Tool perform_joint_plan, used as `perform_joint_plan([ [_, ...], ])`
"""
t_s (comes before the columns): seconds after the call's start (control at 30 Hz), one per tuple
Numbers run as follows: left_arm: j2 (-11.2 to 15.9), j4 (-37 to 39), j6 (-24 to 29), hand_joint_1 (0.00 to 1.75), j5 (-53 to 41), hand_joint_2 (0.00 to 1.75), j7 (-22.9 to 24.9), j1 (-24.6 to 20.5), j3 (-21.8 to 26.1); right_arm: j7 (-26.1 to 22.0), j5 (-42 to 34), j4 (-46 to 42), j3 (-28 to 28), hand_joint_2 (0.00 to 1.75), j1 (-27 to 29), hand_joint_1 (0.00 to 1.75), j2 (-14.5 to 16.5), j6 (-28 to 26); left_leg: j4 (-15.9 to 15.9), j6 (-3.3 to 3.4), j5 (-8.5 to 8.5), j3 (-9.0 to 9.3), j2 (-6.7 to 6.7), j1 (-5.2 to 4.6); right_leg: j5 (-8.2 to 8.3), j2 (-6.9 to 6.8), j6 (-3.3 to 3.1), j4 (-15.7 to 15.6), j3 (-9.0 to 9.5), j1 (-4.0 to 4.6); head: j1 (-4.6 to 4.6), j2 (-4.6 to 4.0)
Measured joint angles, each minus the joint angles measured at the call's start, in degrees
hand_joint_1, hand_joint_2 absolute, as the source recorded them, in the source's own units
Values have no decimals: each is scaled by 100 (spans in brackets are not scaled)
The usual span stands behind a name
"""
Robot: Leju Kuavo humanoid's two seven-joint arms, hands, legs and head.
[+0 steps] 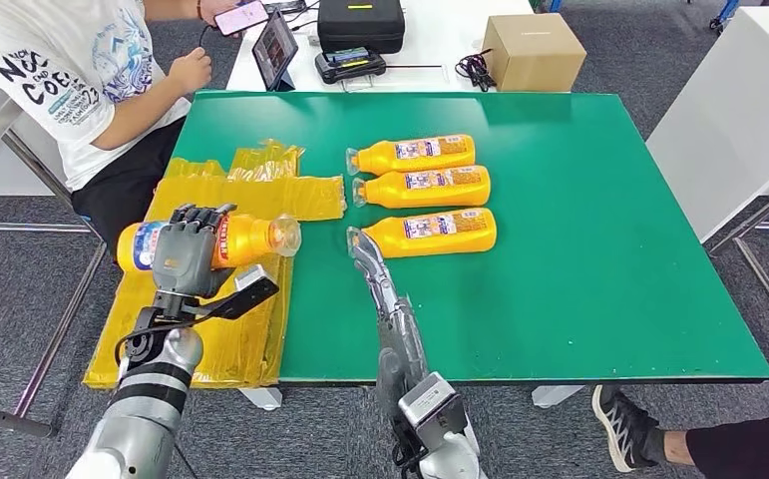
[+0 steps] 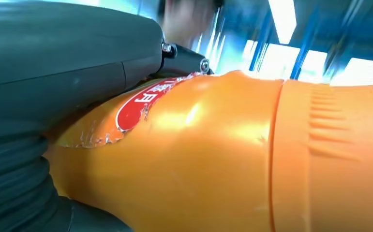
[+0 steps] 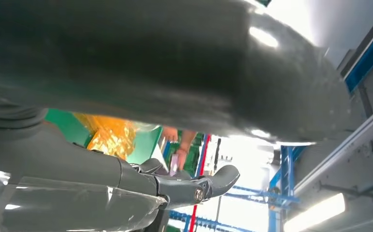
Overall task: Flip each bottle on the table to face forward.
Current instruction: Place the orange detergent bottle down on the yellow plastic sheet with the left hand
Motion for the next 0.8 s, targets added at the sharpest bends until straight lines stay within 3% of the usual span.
perform_joint_plan([
  [0.27, 293, 1532, -718, 175, 143, 175, 625, -497, -146, 49, 19, 24, 11, 0, -34, 0, 0, 303, 0, 0, 0, 0, 6, 0, 0, 2, 0, 1, -1, 0, 0, 0],
  [0.8, 741, 2247, -1280, 175, -775, 175, 1215, -823, -998, 135, -100, 210, 4, 0, -75, 0, 5, 720, -1, -1, 1, 8, 8, 2, 1, 2, -1, 3, 6, 1, 0, 0],
])
